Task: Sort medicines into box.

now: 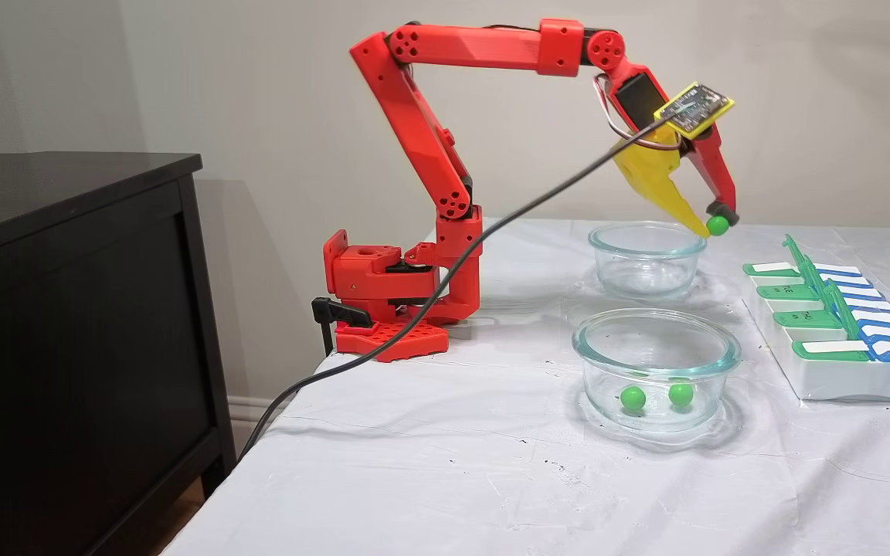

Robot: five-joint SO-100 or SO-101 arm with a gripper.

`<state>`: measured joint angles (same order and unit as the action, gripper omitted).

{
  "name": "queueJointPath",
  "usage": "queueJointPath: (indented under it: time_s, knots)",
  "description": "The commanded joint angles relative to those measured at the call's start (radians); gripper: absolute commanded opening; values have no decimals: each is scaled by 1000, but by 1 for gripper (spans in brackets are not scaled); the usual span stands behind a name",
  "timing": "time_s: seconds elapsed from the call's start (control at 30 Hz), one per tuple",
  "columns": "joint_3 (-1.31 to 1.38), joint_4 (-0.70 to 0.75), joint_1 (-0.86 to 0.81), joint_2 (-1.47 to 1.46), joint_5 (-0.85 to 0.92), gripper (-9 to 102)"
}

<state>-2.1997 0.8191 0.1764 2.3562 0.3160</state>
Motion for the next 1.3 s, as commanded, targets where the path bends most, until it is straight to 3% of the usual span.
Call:
queueJointPath:
  time_s: [0.0,0.53,1.27]
  knots:
    - [115,-25,29,6,-8,0]
    - [216,-195,55,-249,-67,0]
    - [325,-236,83,-430,-83,0]
